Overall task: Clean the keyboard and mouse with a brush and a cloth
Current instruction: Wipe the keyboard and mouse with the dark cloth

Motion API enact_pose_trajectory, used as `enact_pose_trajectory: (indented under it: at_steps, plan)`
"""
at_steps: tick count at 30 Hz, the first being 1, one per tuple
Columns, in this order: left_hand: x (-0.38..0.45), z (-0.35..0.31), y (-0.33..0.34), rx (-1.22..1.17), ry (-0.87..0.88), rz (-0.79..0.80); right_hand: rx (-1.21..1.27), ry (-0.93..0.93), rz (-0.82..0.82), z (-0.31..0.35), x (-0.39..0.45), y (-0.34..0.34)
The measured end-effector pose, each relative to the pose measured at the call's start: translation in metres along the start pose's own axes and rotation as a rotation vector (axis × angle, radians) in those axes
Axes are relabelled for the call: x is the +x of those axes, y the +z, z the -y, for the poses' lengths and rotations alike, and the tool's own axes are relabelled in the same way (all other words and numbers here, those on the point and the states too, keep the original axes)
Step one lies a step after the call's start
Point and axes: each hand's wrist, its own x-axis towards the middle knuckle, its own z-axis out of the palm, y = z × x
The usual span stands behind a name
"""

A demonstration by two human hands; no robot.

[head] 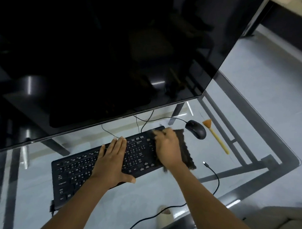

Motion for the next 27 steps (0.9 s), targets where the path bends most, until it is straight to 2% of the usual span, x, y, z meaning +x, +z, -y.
enact_pose_trajectory:
  at_steps: [2, 3, 4, 6, 7, 8, 10, 11, 12, 16, 17, 20, 21, 22, 25, 26, 27]
  plan:
    - [0.0, -0.001, -0.001, 0.003, 0.0, 0.014, 0.027, 0.264, -0.1, -0.007, 0.015, -0.004]
    - [-0.001, -0.001, -0.001, 0.002, 0.0, 0.014, 0.025, 0.286, -0.108, -0.001, 0.018, -0.002]
    - [0.0, -0.001, 0.0, 0.002, -0.002, 0.008, 0.025, 0.212, -0.062, 0.012, 0.017, 0.003]
    - [0.0, -0.001, -0.002, 0.001, -0.003, 0.002, -0.005, -0.098, 0.055, 0.027, 0.005, 0.012]
    - [0.0, -0.002, -0.002, 0.0, 0.004, 0.002, 0.011, -0.162, 0.087, 0.022, 0.008, 0.009]
    - [0.0, -0.002, -0.002, -0.003, 0.009, -0.002, 0.034, -0.1, 0.106, 0.015, 0.014, 0.006]
    - [-0.001, 0.0, -0.002, -0.018, 0.01, -0.005, 0.046, 0.186, -0.002, -0.004, 0.026, 0.002]
    - [-0.002, 0.0, -0.002, -0.02, 0.01, -0.007, 0.022, 0.254, -0.047, -0.008, 0.025, 0.003]
    - [-0.002, 0.001, -0.002, -0.018, 0.013, -0.016, 0.002, 0.231, -0.039, 0.001, 0.02, 0.003]
    - [-0.015, 0.009, -0.001, -0.051, 0.014, -0.075, 0.101, -0.241, 0.216, 0.044, -0.016, 0.008]
    - [-0.023, 0.017, -0.001, -0.074, -0.012, -0.109, 0.124, -0.255, 0.211, 0.04, -0.014, 0.008]
    - [-0.057, 0.055, -0.002, -0.093, -0.178, -0.234, 0.067, 0.123, -0.015, 0.018, -0.007, 0.012]
    - [-0.069, 0.071, -0.001, -0.098, -0.245, -0.265, 0.016, 0.147, -0.048, 0.021, -0.01, 0.013]
    - [-0.08, 0.083, 0.0, -0.111, -0.307, -0.271, -0.002, 0.105, -0.032, 0.031, -0.016, 0.016]
    - [-0.102, 0.109, 0.005, -0.205, -0.433, -0.216, -0.012, -0.28, 0.211, 0.055, -0.03, 0.025]
    - [-0.105, 0.113, 0.006, -0.236, -0.439, -0.198, 0.044, -0.292, 0.204, 0.054, -0.023, 0.026]
    - [-0.107, 0.117, 0.007, -0.264, -0.43, -0.178, 0.056, -0.188, 0.127, 0.05, -0.015, 0.027]
